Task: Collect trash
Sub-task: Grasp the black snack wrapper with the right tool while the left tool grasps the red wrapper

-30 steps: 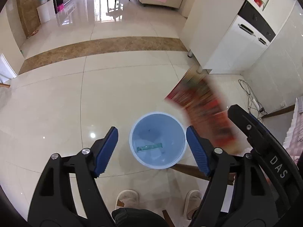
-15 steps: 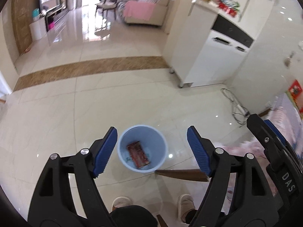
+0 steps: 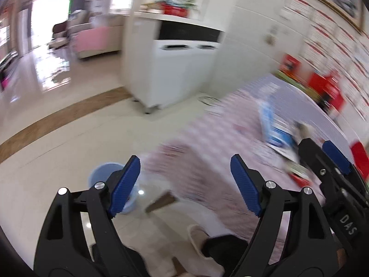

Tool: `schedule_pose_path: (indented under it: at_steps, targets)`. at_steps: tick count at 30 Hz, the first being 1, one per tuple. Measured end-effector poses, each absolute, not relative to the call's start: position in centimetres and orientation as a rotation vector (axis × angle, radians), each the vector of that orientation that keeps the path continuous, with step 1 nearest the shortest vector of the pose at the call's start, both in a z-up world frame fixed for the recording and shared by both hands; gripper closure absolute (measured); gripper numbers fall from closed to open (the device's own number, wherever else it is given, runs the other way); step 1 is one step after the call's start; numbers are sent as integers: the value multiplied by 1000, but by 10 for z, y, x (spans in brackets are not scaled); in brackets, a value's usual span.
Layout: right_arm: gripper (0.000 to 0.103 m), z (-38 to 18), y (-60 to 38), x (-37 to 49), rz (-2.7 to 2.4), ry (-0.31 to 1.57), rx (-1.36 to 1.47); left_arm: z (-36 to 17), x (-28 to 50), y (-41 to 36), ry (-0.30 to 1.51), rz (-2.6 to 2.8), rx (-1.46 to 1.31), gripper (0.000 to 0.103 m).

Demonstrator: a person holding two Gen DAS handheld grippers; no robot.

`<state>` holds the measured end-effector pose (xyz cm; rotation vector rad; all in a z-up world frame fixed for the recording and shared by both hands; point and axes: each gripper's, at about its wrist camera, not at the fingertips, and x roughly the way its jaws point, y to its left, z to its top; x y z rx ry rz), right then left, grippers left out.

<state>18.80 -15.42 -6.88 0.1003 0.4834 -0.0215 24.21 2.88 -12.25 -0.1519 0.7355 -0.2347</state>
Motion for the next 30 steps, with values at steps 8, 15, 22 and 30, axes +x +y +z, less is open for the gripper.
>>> schedule_pose_path:
  at_steps: [8,15,22,30]
  targets:
    - [22,-105,-258,115,-263,553,120,-132,204,-85,769,-400,25,23]
    - [22,-143,-301,86,-291,676,187,-141,186,-134,786,-434,107,23]
    - [22,-160,-291,123,-245,816,96,-148,193,-135,815,-381,100,23]
    - [69,-165,-313,139,-253,848,107,-153,202,-151,834,-428,78,23]
